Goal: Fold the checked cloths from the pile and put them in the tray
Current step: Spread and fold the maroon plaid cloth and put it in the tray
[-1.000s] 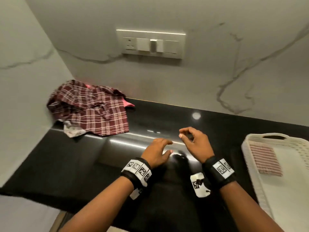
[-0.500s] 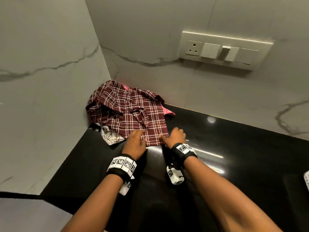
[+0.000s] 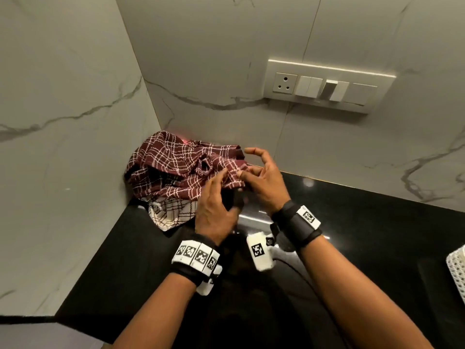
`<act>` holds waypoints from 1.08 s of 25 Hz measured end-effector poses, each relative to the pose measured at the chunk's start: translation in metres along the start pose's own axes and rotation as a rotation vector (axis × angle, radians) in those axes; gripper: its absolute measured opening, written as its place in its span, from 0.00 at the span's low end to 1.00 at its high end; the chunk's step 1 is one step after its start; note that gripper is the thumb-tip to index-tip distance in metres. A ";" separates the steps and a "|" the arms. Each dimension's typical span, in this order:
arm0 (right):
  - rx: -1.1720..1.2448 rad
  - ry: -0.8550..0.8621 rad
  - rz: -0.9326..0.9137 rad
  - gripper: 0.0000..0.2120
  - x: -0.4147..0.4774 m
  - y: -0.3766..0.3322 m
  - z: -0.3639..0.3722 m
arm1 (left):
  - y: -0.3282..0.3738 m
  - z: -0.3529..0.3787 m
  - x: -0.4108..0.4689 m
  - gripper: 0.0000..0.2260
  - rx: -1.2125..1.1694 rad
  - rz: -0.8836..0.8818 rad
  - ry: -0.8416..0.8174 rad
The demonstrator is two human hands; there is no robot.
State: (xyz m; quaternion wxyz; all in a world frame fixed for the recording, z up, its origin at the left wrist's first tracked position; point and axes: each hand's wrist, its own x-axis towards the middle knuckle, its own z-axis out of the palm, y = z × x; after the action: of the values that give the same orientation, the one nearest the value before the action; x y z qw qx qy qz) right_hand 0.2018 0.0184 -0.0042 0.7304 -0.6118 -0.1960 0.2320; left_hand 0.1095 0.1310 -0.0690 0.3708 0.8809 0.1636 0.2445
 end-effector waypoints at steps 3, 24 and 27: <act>-0.065 0.020 -0.151 0.13 -0.014 -0.045 -0.007 | -0.002 -0.007 0.018 0.14 0.031 -0.135 0.162; 0.067 0.929 -0.402 0.06 -0.154 -0.119 -0.215 | 0.108 -0.042 0.041 0.21 0.037 0.271 -0.135; 0.092 0.791 -0.187 0.06 -0.199 -0.096 -0.218 | 0.110 0.010 0.000 0.22 0.172 0.060 -0.273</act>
State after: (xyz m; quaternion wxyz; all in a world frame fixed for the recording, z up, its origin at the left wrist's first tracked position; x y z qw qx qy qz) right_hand 0.1732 -0.2861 0.0513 0.7941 -0.5999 0.0556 -0.0800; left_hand 0.1274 0.0512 0.0058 0.3053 0.9389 0.1055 0.1186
